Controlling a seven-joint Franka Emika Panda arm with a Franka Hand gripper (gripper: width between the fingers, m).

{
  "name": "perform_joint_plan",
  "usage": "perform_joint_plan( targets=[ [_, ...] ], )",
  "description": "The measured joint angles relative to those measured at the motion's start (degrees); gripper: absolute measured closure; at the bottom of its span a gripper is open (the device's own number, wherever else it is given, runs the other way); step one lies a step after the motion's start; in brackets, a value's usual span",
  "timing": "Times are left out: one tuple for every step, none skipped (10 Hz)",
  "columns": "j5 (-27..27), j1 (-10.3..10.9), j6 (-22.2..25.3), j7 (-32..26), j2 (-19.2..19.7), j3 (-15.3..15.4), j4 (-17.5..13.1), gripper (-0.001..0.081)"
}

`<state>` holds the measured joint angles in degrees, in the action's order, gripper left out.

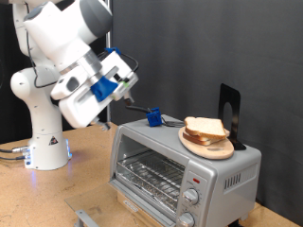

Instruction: Make a piece of toast with the oven

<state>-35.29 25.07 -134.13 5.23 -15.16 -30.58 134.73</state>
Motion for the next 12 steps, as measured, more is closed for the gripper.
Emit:
perform_joint_plan(
  targets=[
    [0.1,0.7,-3.2,-0.9,-1.2,1.9,1.0,0.0003],
    [2.2,1.0,-4.6,-1.7,-2.2,3.9,1.8,0.0003],
    [5.7,1.1,-3.7,-1.7,-3.2,5.9,2.0,0.0003],
    [10.1,1.1,0.9,-1.8,-4.0,7.5,1.6,0.0003],
    [12.7,1.2,6.1,-0.3,-4.8,9.0,1.0,0.0003],
    [14.3,0.9,8.7,1.0,-5.5,9.8,0.7,0.0003],
    [14.0,0.9,7.7,0.9,-5.5,9.7,0.9,0.0003],
    [12.9,1.3,8.1,-0.5,-5.5,9.7,0.9,0.0003],
    [11.1,2.5,8.4,-3.2,-5.9,10.0,0.9,0.0003],
    [9.4,4.1,8.5,-5.6,-6.6,10.5,0.9,0.0003],
    [8.2,5.5,8.6,-7.2,-7.6,11.1,1.0,0.0003],
    [7.9,6.5,8.7,-7.8,-8.7,11.9,1.1,0.0003]
  ],
)
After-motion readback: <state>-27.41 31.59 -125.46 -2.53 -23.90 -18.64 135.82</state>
